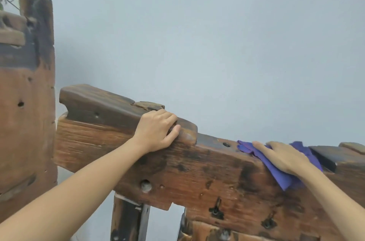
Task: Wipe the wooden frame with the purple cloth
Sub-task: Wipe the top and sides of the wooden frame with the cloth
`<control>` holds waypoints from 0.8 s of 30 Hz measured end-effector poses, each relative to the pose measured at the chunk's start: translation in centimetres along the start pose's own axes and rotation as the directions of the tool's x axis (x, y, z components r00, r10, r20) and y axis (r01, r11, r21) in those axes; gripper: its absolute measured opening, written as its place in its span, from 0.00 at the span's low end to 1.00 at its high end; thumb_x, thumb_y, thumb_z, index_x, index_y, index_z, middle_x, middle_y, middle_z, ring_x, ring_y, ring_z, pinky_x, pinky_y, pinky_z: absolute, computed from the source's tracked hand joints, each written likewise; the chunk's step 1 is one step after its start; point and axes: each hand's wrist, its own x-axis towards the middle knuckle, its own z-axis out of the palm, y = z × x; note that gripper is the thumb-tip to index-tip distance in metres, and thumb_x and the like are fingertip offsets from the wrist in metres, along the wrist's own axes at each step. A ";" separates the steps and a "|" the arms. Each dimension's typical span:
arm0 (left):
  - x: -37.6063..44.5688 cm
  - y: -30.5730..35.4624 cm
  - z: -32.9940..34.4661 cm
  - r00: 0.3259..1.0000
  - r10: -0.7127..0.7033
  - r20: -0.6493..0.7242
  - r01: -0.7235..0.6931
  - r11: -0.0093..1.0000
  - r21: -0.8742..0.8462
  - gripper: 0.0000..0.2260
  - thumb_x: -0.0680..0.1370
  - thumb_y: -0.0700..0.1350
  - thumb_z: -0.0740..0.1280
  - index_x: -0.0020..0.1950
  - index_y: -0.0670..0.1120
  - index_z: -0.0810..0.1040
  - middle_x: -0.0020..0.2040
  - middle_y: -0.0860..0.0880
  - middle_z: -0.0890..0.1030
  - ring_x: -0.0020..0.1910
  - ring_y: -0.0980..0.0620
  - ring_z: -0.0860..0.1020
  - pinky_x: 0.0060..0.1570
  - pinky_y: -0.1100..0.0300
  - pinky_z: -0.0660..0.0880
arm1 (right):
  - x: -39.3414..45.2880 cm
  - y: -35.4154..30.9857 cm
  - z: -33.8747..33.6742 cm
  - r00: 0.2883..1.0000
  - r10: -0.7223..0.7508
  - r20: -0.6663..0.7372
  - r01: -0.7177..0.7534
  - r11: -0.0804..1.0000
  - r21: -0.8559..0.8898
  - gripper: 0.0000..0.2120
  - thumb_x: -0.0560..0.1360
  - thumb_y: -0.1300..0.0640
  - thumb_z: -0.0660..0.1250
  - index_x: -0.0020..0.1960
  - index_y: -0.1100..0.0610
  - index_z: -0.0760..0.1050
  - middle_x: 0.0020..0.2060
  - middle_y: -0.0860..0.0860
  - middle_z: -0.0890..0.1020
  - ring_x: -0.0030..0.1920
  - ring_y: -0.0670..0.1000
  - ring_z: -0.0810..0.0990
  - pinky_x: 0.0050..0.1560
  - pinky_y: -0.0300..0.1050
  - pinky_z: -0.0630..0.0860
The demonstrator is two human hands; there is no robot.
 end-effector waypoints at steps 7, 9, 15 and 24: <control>-3.4 -12.2 -3.5 0.996 -0.081 -0.030 0.085 0.981 0.172 0.21 0.82 0.55 0.54 0.58 0.43 0.79 0.55 0.45 0.83 0.56 0.41 0.79 0.52 0.47 0.73 | 5.0 -0.2 -0.5 0.993 0.023 0.114 -0.022 1.000 -0.011 0.22 0.85 0.43 0.53 0.52 0.52 0.83 0.54 0.51 0.86 0.53 0.52 0.82 0.54 0.48 0.72; -3.9 -12.7 -2.6 0.989 -0.112 -0.094 0.126 0.978 0.169 0.19 0.81 0.54 0.54 0.56 0.46 0.81 0.50 0.49 0.85 0.50 0.42 0.81 0.48 0.49 0.72 | 6.3 -2.6 -0.2 0.993 0.036 0.111 -0.046 0.995 0.090 0.23 0.84 0.43 0.58 0.49 0.57 0.85 0.48 0.54 0.87 0.50 0.55 0.84 0.52 0.48 0.74; -3.9 -12.9 -2.2 0.987 -0.085 -0.140 0.098 0.991 0.090 0.17 0.80 0.52 0.56 0.55 0.49 0.83 0.48 0.52 0.86 0.47 0.45 0.82 0.45 0.50 0.73 | 8.9 -20.6 1.8 0.943 -0.187 0.274 -0.037 0.760 0.649 0.20 0.84 0.48 0.60 0.49 0.59 0.85 0.45 0.55 0.89 0.41 0.52 0.86 0.42 0.41 0.77; -4.0 -12.4 -2.5 0.982 -0.075 -0.174 0.091 0.992 0.087 0.14 0.78 0.50 0.58 0.50 0.47 0.81 0.44 0.49 0.85 0.43 0.42 0.83 0.44 0.50 0.71 | 6.6 -23.1 1.6 0.946 -0.324 0.004 0.278 0.817 0.506 0.23 0.82 0.40 0.56 0.45 0.54 0.81 0.47 0.53 0.86 0.51 0.56 0.83 0.58 0.55 0.77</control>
